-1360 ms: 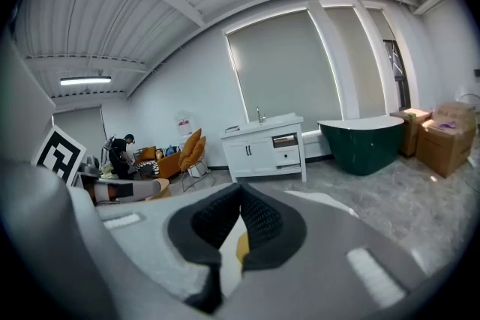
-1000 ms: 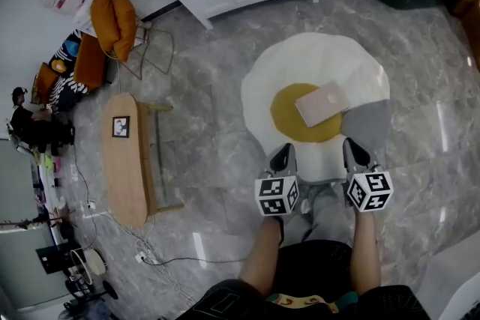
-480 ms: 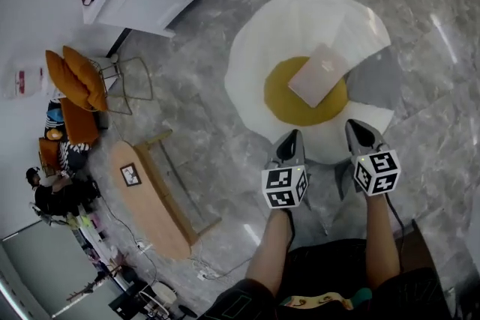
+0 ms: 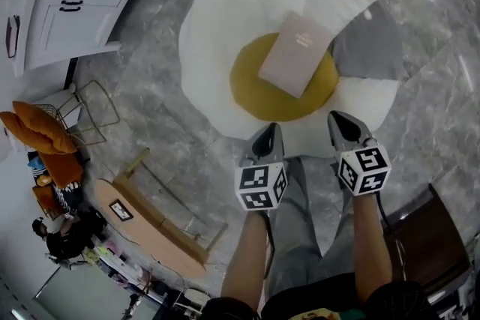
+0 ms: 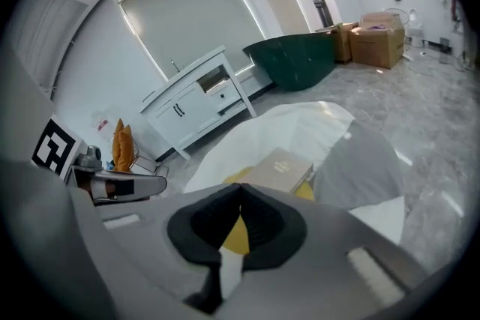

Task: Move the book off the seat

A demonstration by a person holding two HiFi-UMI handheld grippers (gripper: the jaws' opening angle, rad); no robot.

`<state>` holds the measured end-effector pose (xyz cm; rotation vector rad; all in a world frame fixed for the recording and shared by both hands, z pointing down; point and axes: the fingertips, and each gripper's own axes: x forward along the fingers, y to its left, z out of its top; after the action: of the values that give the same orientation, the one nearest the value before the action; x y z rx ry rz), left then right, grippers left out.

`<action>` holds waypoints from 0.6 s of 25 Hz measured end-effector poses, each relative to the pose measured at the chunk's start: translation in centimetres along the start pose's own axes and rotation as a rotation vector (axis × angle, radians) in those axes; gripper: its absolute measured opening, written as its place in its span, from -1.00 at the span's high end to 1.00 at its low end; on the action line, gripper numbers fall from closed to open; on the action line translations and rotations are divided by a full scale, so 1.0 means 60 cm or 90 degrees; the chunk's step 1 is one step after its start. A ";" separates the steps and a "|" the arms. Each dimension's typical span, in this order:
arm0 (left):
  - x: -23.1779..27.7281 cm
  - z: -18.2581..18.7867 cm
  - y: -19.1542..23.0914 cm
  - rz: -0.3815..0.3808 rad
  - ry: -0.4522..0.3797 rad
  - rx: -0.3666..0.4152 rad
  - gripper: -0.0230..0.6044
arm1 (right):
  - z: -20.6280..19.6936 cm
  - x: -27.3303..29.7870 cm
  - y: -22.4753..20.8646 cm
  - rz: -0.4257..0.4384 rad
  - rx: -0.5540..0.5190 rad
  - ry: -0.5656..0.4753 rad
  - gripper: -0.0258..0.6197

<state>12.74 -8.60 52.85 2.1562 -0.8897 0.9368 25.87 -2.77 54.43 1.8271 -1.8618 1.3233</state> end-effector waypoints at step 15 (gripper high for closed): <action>0.250 -0.053 0.090 -0.044 0.107 0.157 0.88 | -0.104 0.193 -0.094 -0.058 0.100 0.021 0.91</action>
<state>15.24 -14.37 67.87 2.2551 -0.6420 1.2263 25.86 -5.37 68.49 1.9274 -1.6798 1.4959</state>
